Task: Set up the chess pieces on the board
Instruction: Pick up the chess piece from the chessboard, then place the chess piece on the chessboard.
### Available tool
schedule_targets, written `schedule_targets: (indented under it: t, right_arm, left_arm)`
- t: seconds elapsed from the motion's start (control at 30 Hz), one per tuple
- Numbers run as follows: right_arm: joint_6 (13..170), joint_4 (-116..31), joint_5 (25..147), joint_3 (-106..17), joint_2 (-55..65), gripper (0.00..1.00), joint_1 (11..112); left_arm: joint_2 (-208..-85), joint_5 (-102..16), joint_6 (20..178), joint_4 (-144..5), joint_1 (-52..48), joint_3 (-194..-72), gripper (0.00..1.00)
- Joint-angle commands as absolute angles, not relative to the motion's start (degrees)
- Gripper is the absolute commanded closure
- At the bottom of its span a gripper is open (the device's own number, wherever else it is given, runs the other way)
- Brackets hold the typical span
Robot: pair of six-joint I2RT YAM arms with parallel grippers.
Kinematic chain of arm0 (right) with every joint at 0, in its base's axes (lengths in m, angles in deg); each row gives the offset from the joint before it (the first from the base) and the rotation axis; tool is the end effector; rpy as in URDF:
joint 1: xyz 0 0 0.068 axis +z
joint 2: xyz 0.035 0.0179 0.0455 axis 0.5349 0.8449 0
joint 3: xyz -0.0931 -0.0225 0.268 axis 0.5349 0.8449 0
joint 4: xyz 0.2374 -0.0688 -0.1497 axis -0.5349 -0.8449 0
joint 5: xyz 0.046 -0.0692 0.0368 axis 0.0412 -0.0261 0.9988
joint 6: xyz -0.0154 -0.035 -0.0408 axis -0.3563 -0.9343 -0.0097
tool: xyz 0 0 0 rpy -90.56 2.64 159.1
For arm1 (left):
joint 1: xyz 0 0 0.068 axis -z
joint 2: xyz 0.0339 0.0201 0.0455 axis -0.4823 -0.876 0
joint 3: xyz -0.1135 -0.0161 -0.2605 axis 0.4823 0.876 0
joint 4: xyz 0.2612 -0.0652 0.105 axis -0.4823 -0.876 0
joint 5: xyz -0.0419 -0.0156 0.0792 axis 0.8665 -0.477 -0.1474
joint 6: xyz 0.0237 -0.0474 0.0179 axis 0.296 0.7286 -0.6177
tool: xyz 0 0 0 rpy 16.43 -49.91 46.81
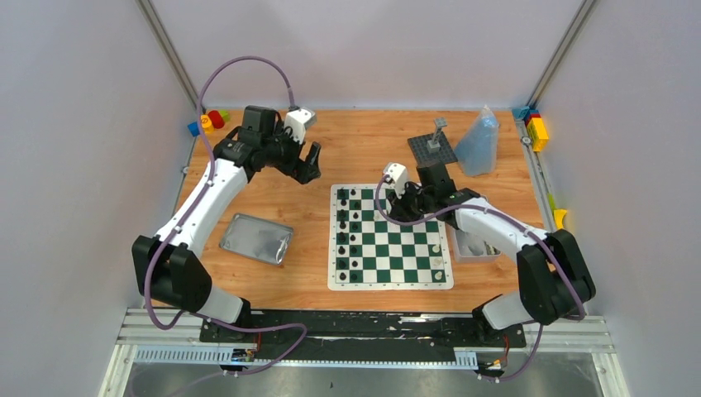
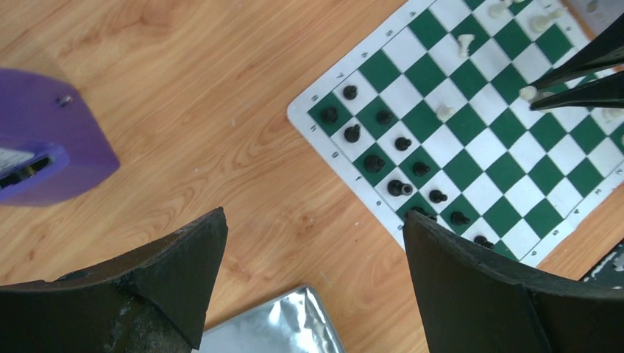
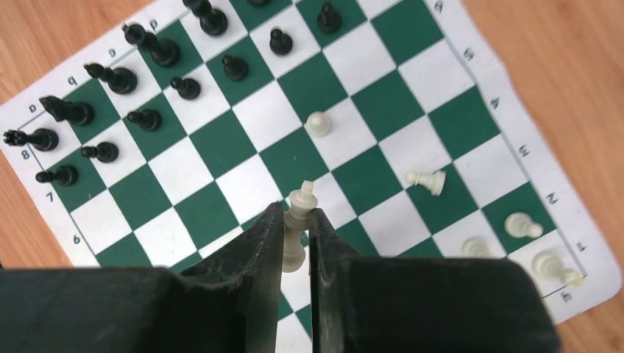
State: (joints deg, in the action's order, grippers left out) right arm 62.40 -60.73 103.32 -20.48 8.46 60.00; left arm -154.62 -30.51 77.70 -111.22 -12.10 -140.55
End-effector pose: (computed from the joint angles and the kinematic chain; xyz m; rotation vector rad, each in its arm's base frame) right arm 0.2801 0.1651 0.2061 -1.1954 2.1275 0.5747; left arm 0.3300 -0.1134 0.3506 0.7065 2.2120 -0.4855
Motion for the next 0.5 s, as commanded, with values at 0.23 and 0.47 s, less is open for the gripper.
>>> schedule_targets:
  t: [0.23,0.47]
  right_arm:
    - [60.09,-37.74,109.53,-12.98,-0.2,0.94,59.43]
    - [59.92,-39.14,109.29,-13.7,-1.38,0.94,59.41]
  left_arm:
    - [-163.47,-5.73,88.34,-99.37,-9.01,-142.68,0.13]
    - [-174.94,1.52,96.21,-100.19,-2.71,-149.82,0.22]
